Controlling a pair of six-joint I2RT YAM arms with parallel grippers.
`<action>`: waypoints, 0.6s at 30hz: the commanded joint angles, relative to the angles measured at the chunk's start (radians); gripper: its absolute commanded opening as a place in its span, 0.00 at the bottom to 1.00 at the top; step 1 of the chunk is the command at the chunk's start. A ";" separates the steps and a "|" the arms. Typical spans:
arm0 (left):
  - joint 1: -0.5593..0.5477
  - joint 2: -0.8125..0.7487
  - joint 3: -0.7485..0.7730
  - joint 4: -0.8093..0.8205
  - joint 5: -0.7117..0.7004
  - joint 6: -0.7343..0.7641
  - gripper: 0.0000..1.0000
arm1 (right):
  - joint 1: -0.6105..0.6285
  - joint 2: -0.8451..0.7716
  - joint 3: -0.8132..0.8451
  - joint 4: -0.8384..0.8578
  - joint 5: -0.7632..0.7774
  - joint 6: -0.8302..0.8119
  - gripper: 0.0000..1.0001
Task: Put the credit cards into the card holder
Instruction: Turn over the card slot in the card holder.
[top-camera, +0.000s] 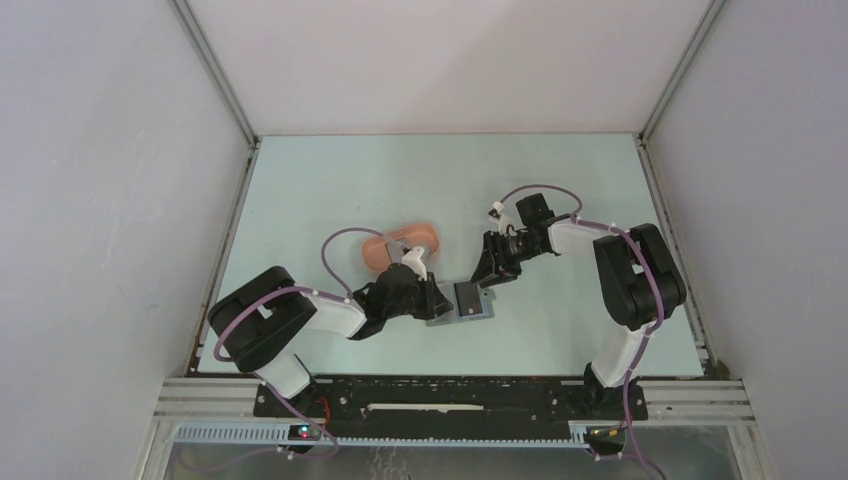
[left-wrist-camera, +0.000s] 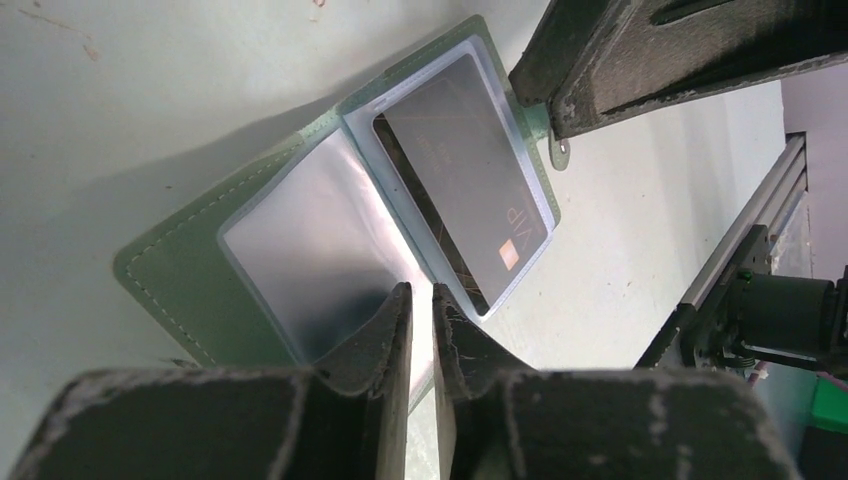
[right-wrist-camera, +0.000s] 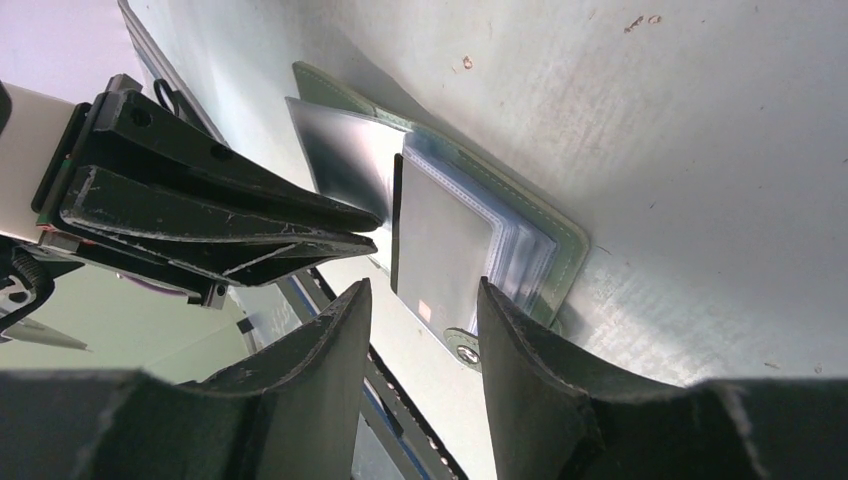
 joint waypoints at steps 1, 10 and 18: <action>-0.005 -0.037 0.060 0.006 0.002 0.021 0.18 | 0.000 0.003 0.028 0.011 -0.020 0.016 0.51; -0.006 0.013 0.099 0.002 0.001 0.008 0.26 | 0.005 0.027 0.033 0.005 -0.016 0.016 0.50; -0.006 0.073 0.120 -0.005 -0.003 -0.001 0.27 | 0.005 0.048 0.036 -0.003 -0.007 0.010 0.50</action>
